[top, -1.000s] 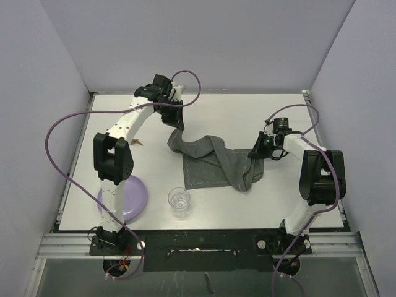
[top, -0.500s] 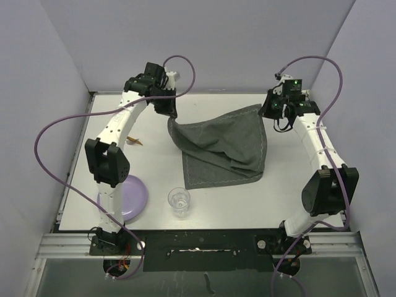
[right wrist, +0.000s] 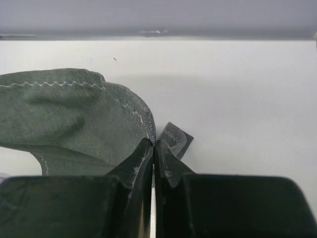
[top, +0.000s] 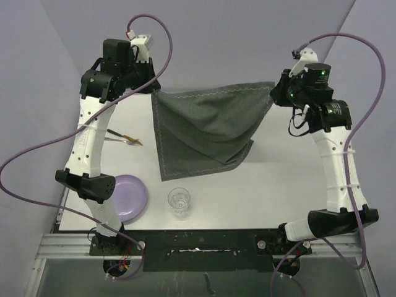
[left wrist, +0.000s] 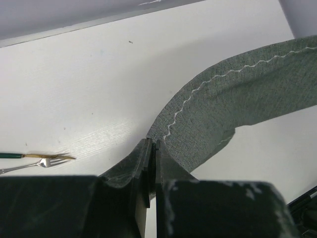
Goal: Set the dinner table for one person
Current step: Flatten out the napkin at the center of the board.
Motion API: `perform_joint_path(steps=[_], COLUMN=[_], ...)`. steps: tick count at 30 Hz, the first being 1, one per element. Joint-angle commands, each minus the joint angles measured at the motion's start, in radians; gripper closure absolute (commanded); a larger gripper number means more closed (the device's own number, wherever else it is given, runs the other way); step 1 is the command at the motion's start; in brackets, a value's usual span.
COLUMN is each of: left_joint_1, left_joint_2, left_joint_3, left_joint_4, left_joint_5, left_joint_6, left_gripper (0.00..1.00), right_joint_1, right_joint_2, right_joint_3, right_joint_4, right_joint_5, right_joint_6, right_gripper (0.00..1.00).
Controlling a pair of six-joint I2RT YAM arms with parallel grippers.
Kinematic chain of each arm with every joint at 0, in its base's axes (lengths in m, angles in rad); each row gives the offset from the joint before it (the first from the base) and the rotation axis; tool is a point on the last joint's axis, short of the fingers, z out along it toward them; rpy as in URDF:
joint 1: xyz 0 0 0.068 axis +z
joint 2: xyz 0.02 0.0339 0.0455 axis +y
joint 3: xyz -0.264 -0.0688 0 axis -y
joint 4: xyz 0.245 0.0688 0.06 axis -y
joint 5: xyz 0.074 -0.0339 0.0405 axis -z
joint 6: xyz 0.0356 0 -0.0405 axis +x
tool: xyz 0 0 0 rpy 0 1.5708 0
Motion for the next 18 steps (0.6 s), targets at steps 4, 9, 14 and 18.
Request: perform_joint_path(steps=[4,9,14,18], left_joint_1=[-0.005,-0.017,-0.018,-0.018], left_joint_2=[-0.202,-0.295,-0.399,-0.464], left_joint_3=[-0.055,-0.048,-0.046,-0.097], left_joint_4=[0.033,0.014,0.012,0.037], left_joint_5=[-0.004,-0.019,-0.011,-0.014], left_joint_6=[-0.046,-0.064,-0.088,-0.104], left_gripper=[1.0,1.0,1.0,1.0], right_joint_1=[0.046,0.065,0.066,0.065], right_joint_2=[-0.177,-0.219,-0.26,-0.276], right_joint_3=[0.163,0.228,0.26,0.26], right_joint_4=[-0.057,-0.092,-0.133,-0.174], right_joint_5=[0.016,-0.004,-0.005,0.039], right_joint_6=[-0.044,-0.052,-0.048,-0.045], right_gripper=[1.0,1.0,1.0,1.0])
